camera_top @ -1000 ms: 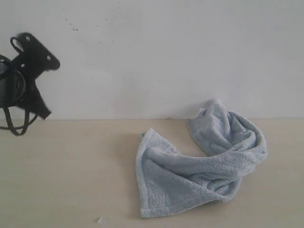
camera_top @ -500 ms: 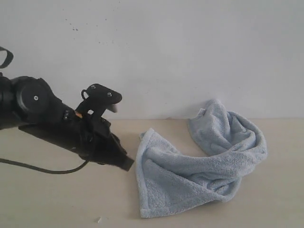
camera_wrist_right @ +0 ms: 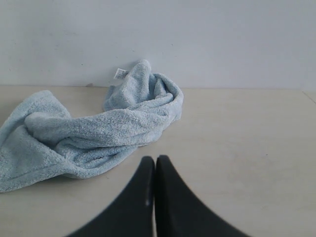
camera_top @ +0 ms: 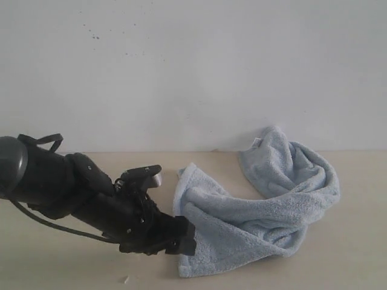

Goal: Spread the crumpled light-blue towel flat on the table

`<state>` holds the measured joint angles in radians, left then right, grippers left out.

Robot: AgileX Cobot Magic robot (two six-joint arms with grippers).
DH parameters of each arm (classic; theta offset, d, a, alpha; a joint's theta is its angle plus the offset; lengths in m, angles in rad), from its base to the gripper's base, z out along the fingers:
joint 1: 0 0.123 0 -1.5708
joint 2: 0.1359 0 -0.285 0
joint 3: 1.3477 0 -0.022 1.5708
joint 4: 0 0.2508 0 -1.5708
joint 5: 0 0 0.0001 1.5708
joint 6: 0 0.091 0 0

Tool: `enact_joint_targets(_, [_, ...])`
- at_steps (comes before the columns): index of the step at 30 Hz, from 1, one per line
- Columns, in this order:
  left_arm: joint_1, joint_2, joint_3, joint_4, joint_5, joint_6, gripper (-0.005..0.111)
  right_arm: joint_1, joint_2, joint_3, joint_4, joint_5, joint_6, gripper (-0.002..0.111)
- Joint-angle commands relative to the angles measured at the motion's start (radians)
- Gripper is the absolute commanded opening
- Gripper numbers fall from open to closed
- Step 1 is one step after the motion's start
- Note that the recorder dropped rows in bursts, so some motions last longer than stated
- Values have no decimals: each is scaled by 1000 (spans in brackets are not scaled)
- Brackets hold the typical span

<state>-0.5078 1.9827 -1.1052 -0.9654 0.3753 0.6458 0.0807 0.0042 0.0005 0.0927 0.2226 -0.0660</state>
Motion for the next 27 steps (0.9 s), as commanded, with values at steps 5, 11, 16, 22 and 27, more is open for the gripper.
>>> enact_joint_targets(5, [-3, 100, -26, -25, -21, 277, 73, 1, -4, -1, -1, -2, -1, 0])
enact_joint_targets(11, [-3, 186, -104, -41, 35, 280, 73, 1, -4, -1, -1, -2, -1, 0])
enact_joint_targets(16, [-3, 248, -157, -52, 133, 280, 72, 1, -4, -1, -1, -2, -1, 0])
enact_joint_targets(22, [-3, 272, -180, -107, 197, 280, 31, 1, -4, -1, -1, -2, -1, 0])
enact_joint_targets(27, [-3, 241, -236, -115, 311, 272, 26, 1, -4, -1, -1, -2, -1, 0])
